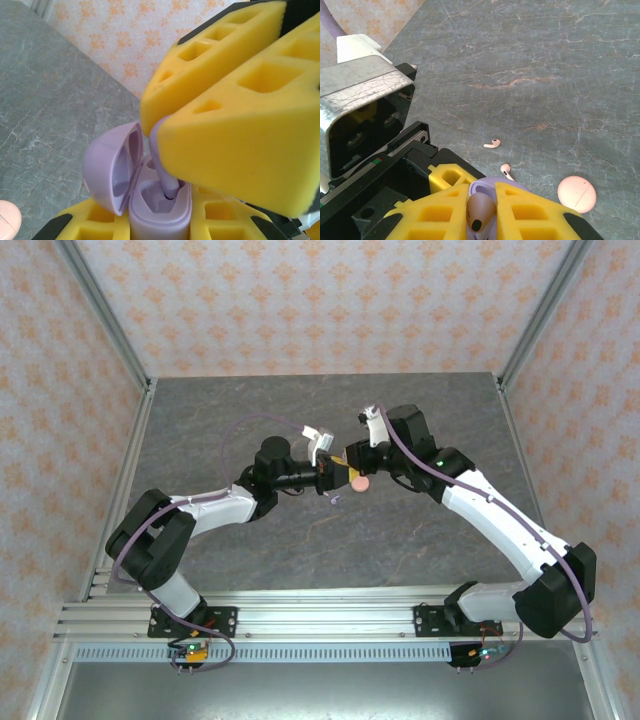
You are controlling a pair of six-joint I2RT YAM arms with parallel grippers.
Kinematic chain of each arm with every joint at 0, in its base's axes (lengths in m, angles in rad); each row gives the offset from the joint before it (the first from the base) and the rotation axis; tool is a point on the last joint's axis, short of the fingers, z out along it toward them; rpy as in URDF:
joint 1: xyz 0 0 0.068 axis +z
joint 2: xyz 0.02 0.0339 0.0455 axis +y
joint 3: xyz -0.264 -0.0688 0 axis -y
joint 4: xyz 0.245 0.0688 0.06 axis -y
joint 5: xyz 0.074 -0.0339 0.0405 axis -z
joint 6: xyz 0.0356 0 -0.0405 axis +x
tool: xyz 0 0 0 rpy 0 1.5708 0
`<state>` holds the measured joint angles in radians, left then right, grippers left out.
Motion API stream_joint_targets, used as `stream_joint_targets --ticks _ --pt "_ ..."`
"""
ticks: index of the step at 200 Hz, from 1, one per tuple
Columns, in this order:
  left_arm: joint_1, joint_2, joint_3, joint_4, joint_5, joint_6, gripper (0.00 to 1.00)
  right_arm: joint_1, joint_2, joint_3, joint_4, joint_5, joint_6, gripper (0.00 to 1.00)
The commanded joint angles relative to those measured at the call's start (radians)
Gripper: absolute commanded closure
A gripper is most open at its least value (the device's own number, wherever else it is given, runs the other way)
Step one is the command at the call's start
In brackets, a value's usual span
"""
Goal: Insert the wireless bluetooth earbuds into the charging case
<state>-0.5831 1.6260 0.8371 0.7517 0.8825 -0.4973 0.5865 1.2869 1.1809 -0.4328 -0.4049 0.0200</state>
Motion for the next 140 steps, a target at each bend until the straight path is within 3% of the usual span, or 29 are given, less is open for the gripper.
stream_joint_targets --ticks 1,81,140 --pt "-0.003 -0.034 0.037 0.015 -0.022 0.009 1.00 0.004 -0.009 -0.015 -0.036 -0.040 -0.015 0.81" --pt "-0.004 -0.065 0.033 -0.053 -0.048 0.084 1.00 0.005 -0.011 -0.009 -0.061 -0.054 -0.019 0.78" --pt "-0.016 -0.080 0.036 -0.095 -0.048 0.136 1.00 0.005 -0.002 0.000 -0.063 -0.069 -0.016 0.69"
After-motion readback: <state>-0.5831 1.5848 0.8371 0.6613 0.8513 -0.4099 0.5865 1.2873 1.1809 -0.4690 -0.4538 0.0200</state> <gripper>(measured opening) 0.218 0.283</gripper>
